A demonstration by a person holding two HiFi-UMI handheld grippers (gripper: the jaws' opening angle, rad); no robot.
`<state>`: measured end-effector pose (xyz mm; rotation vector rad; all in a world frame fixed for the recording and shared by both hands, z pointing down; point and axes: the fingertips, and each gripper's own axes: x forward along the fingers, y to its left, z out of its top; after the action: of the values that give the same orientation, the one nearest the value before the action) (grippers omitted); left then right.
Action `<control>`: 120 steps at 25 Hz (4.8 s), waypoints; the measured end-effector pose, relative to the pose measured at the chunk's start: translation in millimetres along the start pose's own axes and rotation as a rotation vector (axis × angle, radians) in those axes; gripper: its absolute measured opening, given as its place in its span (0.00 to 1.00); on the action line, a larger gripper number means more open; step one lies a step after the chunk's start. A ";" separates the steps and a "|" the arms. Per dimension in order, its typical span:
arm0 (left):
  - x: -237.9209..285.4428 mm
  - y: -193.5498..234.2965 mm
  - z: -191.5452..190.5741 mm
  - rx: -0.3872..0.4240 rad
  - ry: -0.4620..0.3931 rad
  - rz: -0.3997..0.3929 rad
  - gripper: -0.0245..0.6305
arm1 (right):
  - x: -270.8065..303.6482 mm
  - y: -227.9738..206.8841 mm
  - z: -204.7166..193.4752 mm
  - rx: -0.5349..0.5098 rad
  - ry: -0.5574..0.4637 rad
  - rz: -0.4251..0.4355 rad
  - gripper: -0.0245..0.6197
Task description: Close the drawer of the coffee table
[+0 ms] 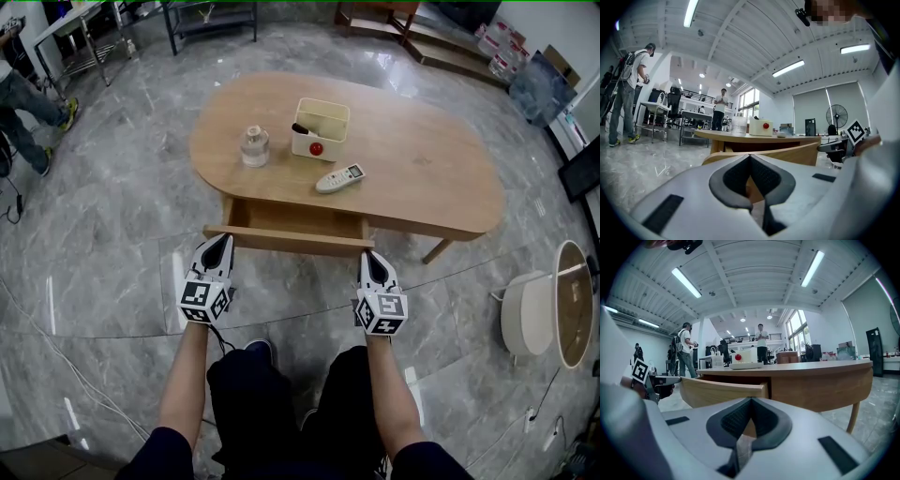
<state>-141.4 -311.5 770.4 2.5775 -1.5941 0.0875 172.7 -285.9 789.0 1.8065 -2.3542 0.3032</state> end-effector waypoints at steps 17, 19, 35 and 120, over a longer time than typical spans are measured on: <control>16.2 6.3 2.6 -0.017 0.008 0.001 0.07 | 15.7 -6.0 5.0 0.015 0.004 -0.002 0.08; 18.3 6.9 2.3 -0.018 0.008 0.002 0.07 | 17.4 -6.9 4.9 0.016 0.006 -0.004 0.08; 32.9 14.9 4.4 -0.022 0.001 0.009 0.07 | 31.1 -9.8 8.8 0.021 -0.008 0.004 0.08; 74.0 40.9 -4.5 -0.056 0.007 0.008 0.07 | 80.1 -26.2 28.0 0.012 -0.052 0.004 0.08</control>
<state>-144.9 -394.7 785.3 2.5269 -1.5810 0.0519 177.2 -374.3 783.4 1.8369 -2.3957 0.2752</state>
